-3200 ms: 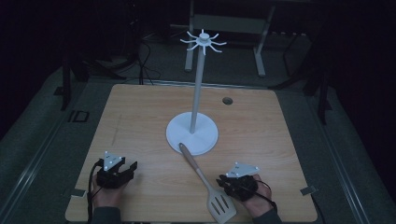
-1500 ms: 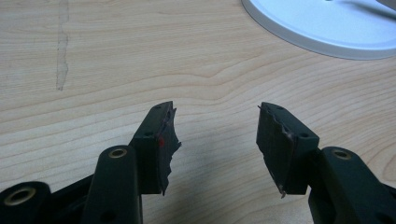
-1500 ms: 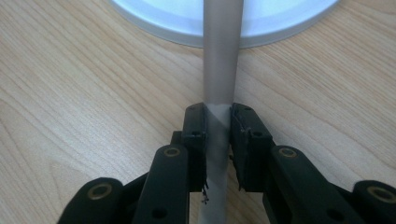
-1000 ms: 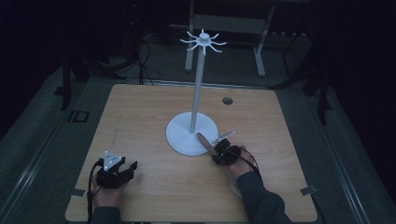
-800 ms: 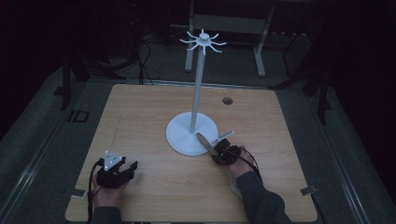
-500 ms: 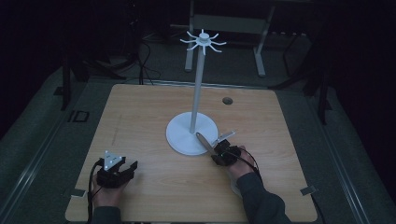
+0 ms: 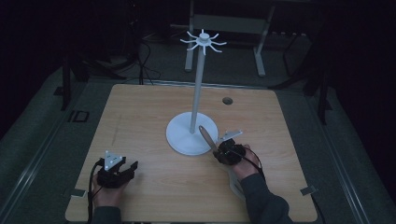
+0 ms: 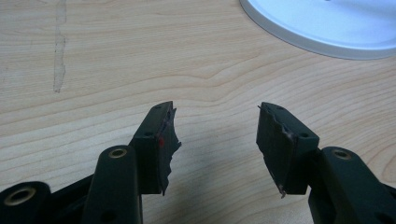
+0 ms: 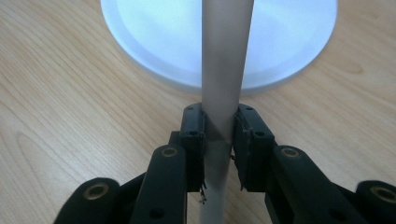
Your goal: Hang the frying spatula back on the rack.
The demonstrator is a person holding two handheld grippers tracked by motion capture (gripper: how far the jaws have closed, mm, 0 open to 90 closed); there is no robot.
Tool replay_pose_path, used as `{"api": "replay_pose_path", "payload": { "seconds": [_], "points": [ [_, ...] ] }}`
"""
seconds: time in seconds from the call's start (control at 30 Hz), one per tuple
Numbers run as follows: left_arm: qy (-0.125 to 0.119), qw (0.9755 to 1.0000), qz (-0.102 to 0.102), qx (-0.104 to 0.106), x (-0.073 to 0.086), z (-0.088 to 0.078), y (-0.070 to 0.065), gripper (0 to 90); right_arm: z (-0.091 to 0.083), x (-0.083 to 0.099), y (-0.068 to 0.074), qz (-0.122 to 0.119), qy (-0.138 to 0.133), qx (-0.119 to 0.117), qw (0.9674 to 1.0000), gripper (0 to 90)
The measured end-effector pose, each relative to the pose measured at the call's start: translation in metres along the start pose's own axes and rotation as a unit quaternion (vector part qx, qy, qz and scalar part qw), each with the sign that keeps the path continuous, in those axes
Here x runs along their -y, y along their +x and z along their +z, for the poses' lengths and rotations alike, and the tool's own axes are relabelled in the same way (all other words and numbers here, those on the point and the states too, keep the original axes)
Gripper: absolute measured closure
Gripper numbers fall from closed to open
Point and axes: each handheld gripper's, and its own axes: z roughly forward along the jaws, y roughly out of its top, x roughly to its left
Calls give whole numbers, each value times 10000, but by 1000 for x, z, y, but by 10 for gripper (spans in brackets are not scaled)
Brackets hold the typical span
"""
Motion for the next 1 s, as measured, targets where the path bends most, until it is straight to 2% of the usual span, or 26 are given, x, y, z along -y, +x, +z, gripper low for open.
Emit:
{"api": "replay_pose_path", "payload": {
  "seconds": [0.23,0.47,0.6,0.63,0.77,1.0],
  "points": [
    [-8,10000,2,0,0,0,0,471,-15,-5,0,37,-358,53,9993,748],
    [-5,10000,1,-3,0,0,0,471,-35,-11,-2,20,-788,103,9968,748],
    [-5,10000,5,-3,0,0,0,471,-45,-13,-2,-5,-1066,123,9942,748],
    [-5,10000,5,-3,0,0,0,471,-45,-13,-2,-5,-1066,123,9942,748],
    [-3,10000,6,-2,0,0,0,471,-54,-17,-3,-32,-1363,122,9906,748],
    [-20,10000,-3,-2,0,-1,0,471,-64,-22,-5,32,-1720,140,9850,749]
  ]
}}
